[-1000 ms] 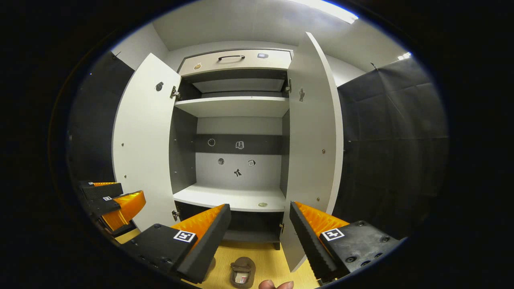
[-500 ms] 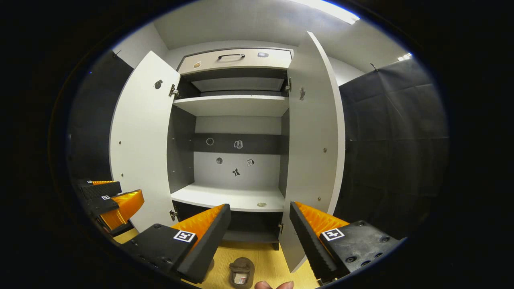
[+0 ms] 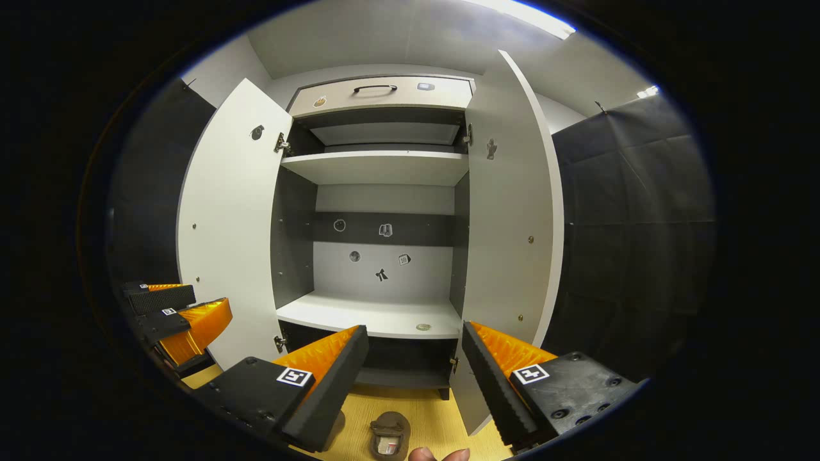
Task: Grab one shoe with the right hand and put it into the shoe cabinet, grab the other shoe with the left hand and put it into the shoe cabinet; then close the right door with the right hand and the left door with the left hand.
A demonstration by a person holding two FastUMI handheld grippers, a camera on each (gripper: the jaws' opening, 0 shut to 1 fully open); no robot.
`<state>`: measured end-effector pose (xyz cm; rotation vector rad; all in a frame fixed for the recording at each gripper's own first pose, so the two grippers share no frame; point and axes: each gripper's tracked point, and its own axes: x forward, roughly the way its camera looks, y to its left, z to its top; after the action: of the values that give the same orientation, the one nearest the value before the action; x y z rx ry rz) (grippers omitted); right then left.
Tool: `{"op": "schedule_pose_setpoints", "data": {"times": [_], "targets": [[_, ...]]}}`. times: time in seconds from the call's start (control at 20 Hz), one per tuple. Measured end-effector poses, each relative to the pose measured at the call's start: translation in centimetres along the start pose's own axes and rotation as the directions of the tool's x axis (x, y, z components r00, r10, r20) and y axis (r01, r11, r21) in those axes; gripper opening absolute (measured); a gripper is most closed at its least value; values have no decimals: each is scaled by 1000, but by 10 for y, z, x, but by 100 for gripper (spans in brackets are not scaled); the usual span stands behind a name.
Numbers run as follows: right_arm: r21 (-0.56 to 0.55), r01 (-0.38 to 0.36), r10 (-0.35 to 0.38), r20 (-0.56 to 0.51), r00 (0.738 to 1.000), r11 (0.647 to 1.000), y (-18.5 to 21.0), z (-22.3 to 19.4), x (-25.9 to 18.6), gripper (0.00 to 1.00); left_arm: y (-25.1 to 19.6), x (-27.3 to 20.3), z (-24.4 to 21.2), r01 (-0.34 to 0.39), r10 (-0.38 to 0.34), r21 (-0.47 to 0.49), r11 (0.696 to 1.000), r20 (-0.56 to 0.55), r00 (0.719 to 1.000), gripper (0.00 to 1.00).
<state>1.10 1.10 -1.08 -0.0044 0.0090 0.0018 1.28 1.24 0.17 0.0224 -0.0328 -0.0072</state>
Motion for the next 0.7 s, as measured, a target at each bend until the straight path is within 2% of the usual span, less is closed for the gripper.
{"op": "schedule_pose_setpoints", "data": {"times": [0.2, 0.4, 0.55, 0.7], "targets": [[-1, -19, 19, -61, 998, 1000, 6, -30, 0, 98, 9, 0, -8, -19, 19, 1, 1000, -6, 1000, 95], [7, -59, 59, -167, 984, 998, 20, -85, -2, 98, 17, -4, -18, -37, 37, 1, 999, -10, 999, 95], [37, -96, 102, -279, 955, 995, 34, -140, -6, 98, 20, -7, -25, -43, 43, 5, 999, -10, 999, 95], [72, -107, 126, -384, 915, 992, 45, -195, -8, 98, 21, -7, -32, -43, 43, 21, 999, -21, 999, 95]]}}
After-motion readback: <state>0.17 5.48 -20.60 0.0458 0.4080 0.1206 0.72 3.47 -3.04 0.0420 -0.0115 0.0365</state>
